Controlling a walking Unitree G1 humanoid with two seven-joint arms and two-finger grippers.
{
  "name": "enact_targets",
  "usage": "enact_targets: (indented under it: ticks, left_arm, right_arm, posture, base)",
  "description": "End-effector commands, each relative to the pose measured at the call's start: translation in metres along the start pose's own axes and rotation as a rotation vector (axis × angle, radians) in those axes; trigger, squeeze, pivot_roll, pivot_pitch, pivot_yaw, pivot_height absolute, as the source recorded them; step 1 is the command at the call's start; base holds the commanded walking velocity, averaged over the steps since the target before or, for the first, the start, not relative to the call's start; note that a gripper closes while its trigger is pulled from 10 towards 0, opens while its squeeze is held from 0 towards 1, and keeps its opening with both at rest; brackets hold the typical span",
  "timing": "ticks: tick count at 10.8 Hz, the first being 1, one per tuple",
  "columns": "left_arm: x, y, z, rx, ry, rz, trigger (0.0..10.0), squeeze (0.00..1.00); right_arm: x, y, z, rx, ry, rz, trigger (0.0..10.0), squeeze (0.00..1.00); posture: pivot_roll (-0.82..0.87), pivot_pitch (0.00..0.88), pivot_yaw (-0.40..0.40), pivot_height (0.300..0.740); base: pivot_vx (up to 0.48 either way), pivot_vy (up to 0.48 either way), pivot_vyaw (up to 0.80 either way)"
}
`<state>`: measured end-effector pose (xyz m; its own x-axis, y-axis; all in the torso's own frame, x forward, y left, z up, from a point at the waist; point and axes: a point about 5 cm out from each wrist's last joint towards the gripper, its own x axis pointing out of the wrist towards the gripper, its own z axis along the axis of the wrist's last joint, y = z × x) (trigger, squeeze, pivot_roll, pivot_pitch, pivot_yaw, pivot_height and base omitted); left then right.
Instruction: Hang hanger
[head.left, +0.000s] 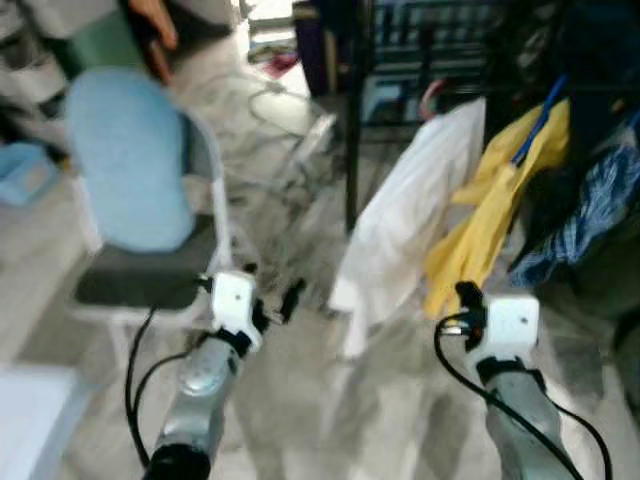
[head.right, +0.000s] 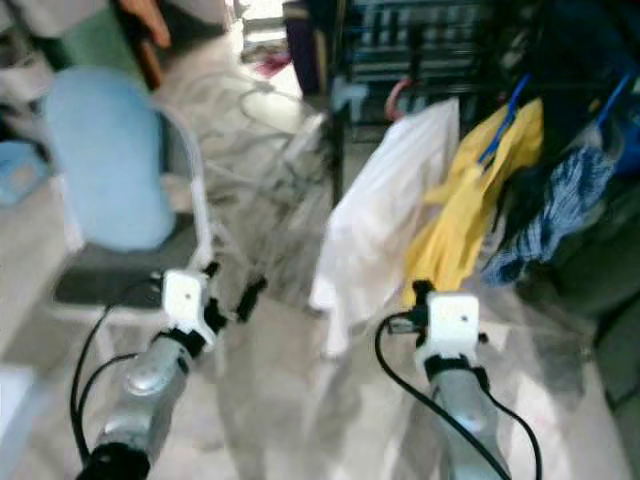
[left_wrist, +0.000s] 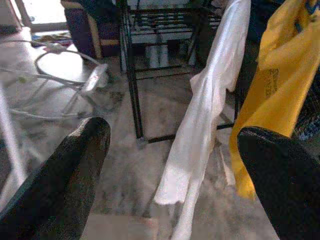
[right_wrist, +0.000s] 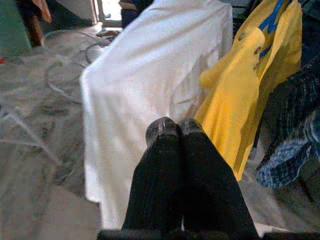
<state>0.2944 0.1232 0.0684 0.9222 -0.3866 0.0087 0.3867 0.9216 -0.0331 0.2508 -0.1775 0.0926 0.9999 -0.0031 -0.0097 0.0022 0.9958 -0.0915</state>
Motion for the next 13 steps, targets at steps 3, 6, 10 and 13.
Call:
enact_targets:
  ticks: [3, 6, 10, 13]
  left_arm:
    - [-0.008, 0.009, -0.006, 0.012, 0.028, 0.015, 10.0, 0.0]
    - [-0.009, 0.007, -0.008, 0.01, 0.033, 0.005, 10.0, 0.0]
    - [-0.009, 0.007, -0.004, -0.012, 0.006, 0.01, 10.0, 0.0]
    - [-0.011, 0.009, -0.001, -0.018, -0.015, 0.03, 10.0, 0.79]
  right_arm:
    - [-0.003, 0.008, 0.001, 0.005, 0.0, 0.015, 10.0, 0.0]
    - [0.001, -0.001, 0.004, -0.036, -0.011, -0.054, 10.0, 0.0]
    - [0.009, -0.012, 0.014, -0.116, -0.048, -0.15, 10.0, 0.0]
    - [0.02, -0.018, 0.025, -0.097, -0.089, -0.215, 10.0, 1.0]
  posture:
    - [-0.15, 0.14, 0.076, 0.74]
    - [-0.15, 0.135, 0.073, 0.74]
    - [-0.15, 0.147, 0.074, 0.74]
    - [-0.14, 0.159, 0.079, 0.74]
  base:
    - [0.454, 0.0, 0.0]
    - [0.44, 0.0, 0.0]
    - [0.208, 0.0, 0.0]
    - [0.0, 0.0, 0.0]
